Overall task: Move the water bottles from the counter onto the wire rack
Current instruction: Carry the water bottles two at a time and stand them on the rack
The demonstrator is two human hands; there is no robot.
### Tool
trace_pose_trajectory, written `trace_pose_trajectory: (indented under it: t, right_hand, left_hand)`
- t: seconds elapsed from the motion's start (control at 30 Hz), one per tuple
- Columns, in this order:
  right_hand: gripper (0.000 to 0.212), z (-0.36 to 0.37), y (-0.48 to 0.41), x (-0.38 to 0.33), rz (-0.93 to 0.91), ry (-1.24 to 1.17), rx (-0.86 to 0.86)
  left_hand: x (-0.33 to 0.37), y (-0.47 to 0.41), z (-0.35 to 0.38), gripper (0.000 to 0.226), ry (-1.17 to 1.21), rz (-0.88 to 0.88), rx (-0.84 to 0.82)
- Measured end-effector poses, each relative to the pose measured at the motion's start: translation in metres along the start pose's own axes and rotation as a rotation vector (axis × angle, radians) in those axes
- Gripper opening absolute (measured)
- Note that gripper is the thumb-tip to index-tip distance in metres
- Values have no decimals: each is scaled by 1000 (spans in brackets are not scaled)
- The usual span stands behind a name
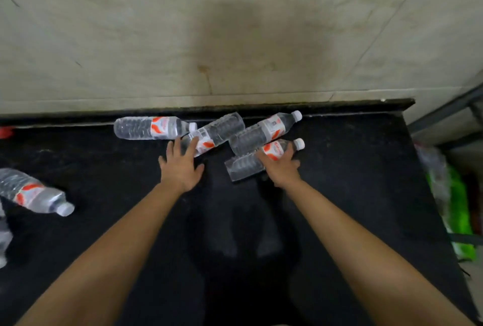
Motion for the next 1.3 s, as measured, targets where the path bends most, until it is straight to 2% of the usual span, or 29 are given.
trace_pose_trajectory:
  t: [0.07, 0.2, 0.27, 0.37, 0.5, 0.6, 0.67, 0.87, 0.97, 1.1, 1.13, 1.2, 1.3]
  right_hand:
    - [120, 12, -6, -3, 82, -75, 67]
    - [135, 24, -15, -3, 144, 9, 224]
    - [133, 25, -15, -5, 109, 5, 241]
    - [127, 21, -9, -4, 47, 61, 171]
    - [125, 14, 13, 6, -13, 259, 57]
    - [124, 17, 32, 20, -47, 412, -20]
    - [119, 16, 45, 28, -65, 443, -28]
    - [99, 7, 74, 43, -130, 322, 18]
    - [99, -7, 85, 55, -130, 127, 35]
    - [122, -28, 93, 65, -138, -137, 86]
    - [121, -33, 93, 65, -156, -171, 106]
    - [103, -45, 96, 54, -217, -152, 132]
    - [88, -57, 115, 24, -342, -34, 122]
  left_hand:
    - [-9, -8, 13, 87, -11, -6, -43]
    - [-12, -12, 18, 94, -36, 45, 86]
    - [-9, -10, 20, 91, -109, 75, 126]
    - [-9, -5, 32, 86, -188, 102, 111]
    - [-3, 21, 51, 79, 115, 45, 5]
    - [6, 59, 67, 78, 380, -6, -8]
    - [8, 84, 75, 82, 448, -12, -19]
    - [-5, 122, 58, 80, 373, -6, -56]
    - [-5, 143, 18, 67, 253, 60, 86]
    - [7, 163, -55, 34, 248, 124, 354]
    - [11, 164, -69, 31, 244, 127, 400]
    - [23, 160, -87, 34, 227, 116, 429]
    - [37, 154, -88, 46, 264, 40, 351]
Point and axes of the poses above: each hand's wrist, its own y-axis away from the middle knuckle, its own z-axis out of the palm, x = y × z, the point moved 10 cm from there along -y, towards the middle knuckle, and after that the axes turned 6 degrees about -z, right-handed, at the moved point
